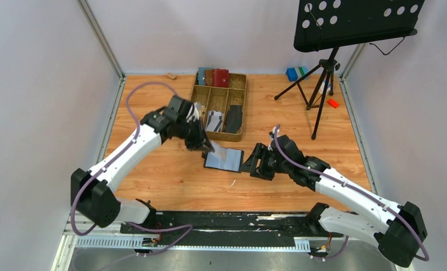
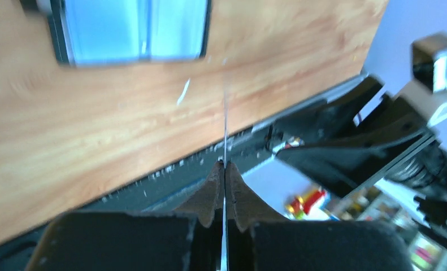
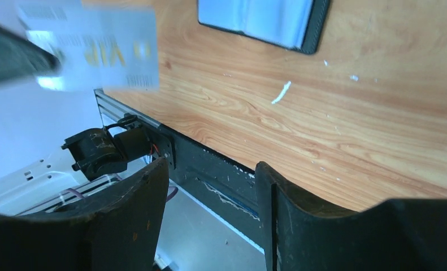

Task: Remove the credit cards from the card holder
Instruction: Place the credit card in the storage box.

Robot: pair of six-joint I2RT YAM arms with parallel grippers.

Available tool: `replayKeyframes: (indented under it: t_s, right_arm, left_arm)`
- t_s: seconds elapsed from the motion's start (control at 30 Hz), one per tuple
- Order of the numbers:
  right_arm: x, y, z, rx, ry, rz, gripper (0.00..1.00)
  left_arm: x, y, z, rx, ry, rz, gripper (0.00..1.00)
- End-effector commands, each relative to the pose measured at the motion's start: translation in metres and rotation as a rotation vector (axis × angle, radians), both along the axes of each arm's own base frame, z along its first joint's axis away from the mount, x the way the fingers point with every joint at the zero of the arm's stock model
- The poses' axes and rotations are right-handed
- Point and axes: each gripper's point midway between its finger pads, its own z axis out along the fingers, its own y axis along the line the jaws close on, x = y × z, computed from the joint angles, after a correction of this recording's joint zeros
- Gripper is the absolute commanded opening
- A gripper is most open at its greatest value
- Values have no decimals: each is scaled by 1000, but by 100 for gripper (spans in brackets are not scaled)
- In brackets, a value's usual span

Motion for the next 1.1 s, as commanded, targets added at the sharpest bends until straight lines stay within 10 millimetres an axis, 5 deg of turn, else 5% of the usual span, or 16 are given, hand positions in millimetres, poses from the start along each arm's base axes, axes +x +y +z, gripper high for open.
replayKeyframes:
  t_s: [0.0,0.23,0.33,0.57,0.77,1.07]
  right_arm:
    - [18,-13,41,-126,-195,81,57]
    - [38,-36,96,-193,-413,63,54]
    - [38,-40,109,-198,-455,73,53]
    - [36,-53,120,-249,-472,86,53]
    - [40,-69,131,-312,-499,56,53]
    - [43,-87,142,-355,-527,4,49]
  left_arm:
    - [63,26,34,281,-299,-97,0]
    - [166,77,114,713,-851,-146,0]
    - [190,76,132,798,-1082,-283,0]
    - [220,38,122,803,-1399,-623,0]
    - [237,11,87,787,-1449,-896,0]
    - [258,1,43,895,-1412,-1119,0]
